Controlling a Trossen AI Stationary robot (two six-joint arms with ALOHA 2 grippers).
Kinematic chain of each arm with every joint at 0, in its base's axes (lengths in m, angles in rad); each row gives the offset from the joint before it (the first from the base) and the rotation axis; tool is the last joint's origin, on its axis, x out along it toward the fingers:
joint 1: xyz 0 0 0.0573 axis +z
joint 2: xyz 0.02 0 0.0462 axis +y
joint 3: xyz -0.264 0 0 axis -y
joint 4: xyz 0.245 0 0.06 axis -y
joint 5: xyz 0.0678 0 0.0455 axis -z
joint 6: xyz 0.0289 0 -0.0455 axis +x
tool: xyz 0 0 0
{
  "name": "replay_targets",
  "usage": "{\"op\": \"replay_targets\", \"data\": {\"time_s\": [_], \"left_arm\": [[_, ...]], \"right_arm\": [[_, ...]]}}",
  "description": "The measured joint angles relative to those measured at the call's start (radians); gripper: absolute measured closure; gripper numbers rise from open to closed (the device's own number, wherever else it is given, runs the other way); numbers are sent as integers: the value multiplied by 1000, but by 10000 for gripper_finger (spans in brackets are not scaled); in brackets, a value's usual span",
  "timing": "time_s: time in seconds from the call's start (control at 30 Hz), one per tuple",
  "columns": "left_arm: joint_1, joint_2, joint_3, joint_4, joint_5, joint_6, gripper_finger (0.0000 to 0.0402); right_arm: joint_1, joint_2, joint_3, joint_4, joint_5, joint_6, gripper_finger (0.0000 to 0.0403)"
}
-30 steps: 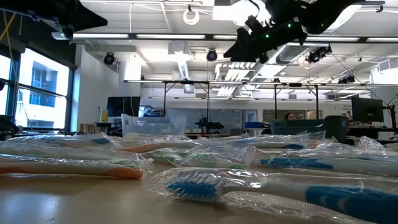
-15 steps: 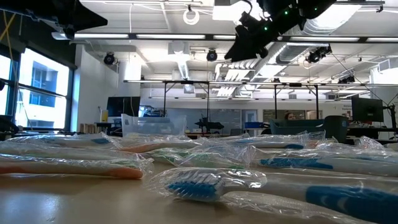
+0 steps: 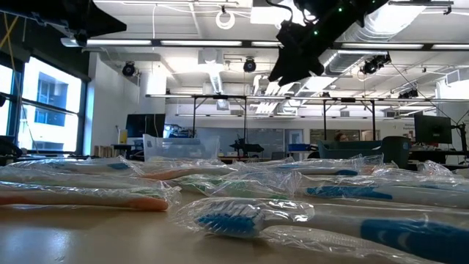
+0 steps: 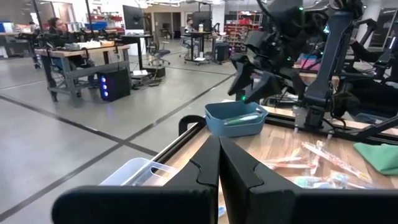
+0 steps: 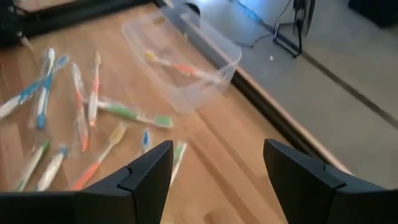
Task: Pick & Place Toothbrushes
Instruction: Put the orange toothbrush into the transparent bin
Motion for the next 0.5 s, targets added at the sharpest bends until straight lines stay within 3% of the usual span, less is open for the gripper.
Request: {"op": "replay_targets", "data": {"time_s": [0.27, 0.5], "left_arm": [[0, 0, 0, 0, -16, 0, 401], [0, 0, 0, 0, -16, 0, 401]], "right_arm": [[17, 12, 0, -133, -53, 15, 160], [16, 27, 0, -256, -82, 185, 160]]}}
